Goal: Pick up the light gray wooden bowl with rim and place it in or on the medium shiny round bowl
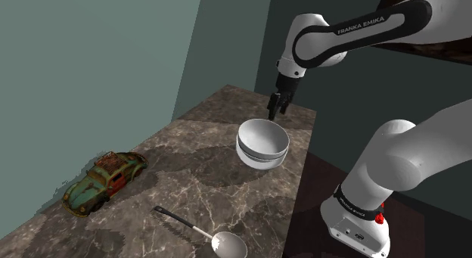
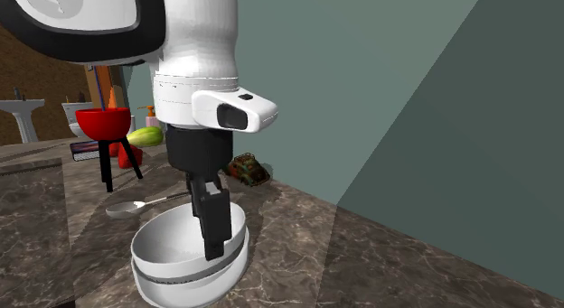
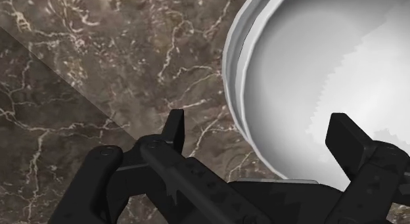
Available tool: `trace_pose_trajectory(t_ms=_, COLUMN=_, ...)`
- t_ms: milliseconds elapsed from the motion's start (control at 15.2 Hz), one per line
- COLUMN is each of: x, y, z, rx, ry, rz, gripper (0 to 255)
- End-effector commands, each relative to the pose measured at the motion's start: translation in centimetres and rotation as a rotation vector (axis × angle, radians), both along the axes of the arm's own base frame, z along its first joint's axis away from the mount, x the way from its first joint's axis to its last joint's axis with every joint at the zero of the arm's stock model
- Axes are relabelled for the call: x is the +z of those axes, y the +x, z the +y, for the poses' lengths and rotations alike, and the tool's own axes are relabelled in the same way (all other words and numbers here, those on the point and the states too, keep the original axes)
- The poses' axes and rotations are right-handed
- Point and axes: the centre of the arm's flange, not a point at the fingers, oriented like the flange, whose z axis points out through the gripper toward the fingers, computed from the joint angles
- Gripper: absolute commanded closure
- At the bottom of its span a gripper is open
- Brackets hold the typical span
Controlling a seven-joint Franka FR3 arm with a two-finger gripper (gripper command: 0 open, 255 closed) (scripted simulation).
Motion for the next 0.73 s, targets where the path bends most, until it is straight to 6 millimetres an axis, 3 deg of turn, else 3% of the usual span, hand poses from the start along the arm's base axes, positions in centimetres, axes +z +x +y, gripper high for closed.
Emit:
trace_pose_trajectory(t_ms=0, x=2.0, y=0.0, z=-0.2, rx=0.0, ry=0.0, rz=0.001, gripper=0)
trace_pose_trajectory(t_ms=132, x=4.3, y=0.1, z=-0.5, rx=0.0, ry=0.0, rz=0.001, gripper=0)
trace_pose_trajectory(t_ms=660, x=4.3, y=0.1, z=-0.5, rx=0.0, ry=0.0, rz=0.001, gripper=0)
